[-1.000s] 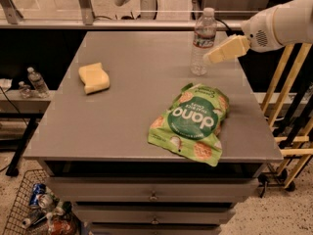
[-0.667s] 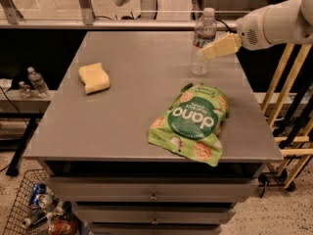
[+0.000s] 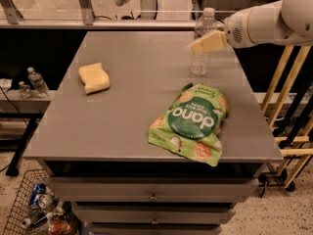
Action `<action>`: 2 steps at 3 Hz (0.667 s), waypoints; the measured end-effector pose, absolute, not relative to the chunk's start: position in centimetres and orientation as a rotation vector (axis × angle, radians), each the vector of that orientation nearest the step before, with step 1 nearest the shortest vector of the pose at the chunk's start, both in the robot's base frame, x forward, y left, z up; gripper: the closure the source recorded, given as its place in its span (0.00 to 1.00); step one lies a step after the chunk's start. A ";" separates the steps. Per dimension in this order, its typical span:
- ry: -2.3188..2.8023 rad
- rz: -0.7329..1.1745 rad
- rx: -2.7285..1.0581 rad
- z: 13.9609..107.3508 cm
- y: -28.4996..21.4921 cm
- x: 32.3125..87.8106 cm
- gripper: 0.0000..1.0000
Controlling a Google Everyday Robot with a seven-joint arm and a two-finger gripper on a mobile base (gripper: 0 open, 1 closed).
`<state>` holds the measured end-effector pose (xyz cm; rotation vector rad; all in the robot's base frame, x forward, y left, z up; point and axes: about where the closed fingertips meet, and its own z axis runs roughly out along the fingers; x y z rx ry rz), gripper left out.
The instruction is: Move water bottle near sponge
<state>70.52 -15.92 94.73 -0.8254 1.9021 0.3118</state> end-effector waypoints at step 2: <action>1.883 0.402 -0.792 94.1 -13.1 72.3 0.34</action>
Offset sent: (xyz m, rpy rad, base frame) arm 0.0264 0.0386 -0.0075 0.1265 0.0109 0.0228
